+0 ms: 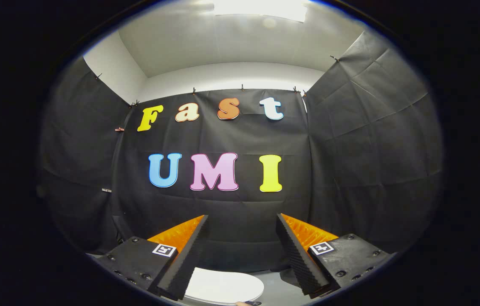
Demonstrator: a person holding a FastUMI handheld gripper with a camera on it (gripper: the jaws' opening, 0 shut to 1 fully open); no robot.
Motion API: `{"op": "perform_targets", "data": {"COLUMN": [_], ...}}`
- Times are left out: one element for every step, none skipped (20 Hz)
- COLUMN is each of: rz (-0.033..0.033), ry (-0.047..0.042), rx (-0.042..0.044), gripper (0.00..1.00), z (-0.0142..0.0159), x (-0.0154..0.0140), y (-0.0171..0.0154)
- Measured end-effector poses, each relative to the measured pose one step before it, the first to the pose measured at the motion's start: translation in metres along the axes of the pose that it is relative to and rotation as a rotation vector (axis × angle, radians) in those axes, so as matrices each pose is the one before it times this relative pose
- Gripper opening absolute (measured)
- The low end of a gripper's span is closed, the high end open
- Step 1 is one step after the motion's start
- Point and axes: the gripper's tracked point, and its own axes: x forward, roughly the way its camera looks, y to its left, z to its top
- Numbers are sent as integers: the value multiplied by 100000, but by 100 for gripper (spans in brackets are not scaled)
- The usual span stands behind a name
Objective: Open the toilet lid.
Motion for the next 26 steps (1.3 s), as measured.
{"op": "perform_targets", "data": {"rz": [-86, -47, -30, -97, -241, -168, -119, -47, -42, -88, -273, -253, -257, -348, -414, -416, -730, -643, -554, -457, -750, -621, -779, -808, -999, -1090], "ry": [-41, -4, 85, 196, 232, 124, 87, 53, 42, -17, -10, -109, 18, 13, 221, 245, 283, 173, 287, 352, 593, 654, 888, 892, 950, 1084], "rx": [-43, 44, 112, 137, 112, 80, 5, -125, -184, -178, -89, 68, 69, -21, 68, 150, 156, 203, 292, 297, 332, 341, 551, 777, 1046, 1151], "gripper": [98, 98, 98, 98, 98, 98, 98, 98, 98, 98, 98, 98, 98, 98, 98, 98, 98, 98, 98, 98, 98, 98, 98, 98, 98, 98], "z": [32, 13, -44, -63, -33, 19, -10, 7, -5, 7, 14, 121, 41, 22, 31, -60, -20, -45, -78, -236, -267, -238, -281, -336, -416, -414], "x": [-43, -4, 19, -25, -18, -67, 13, -27, -8, 0, -24, -69, 53, 13, 140, 66, 76, 96, 91, 86, 155, 158, 236, 162, 284, 287], "y": [35, -16, 18, -41, -94, -111, 18, 79, 71, 22, 19, -84, 33, -29, -83, -2, -117, -258, -73, -138, -207, -187, -177, -249, -217, -381]}}
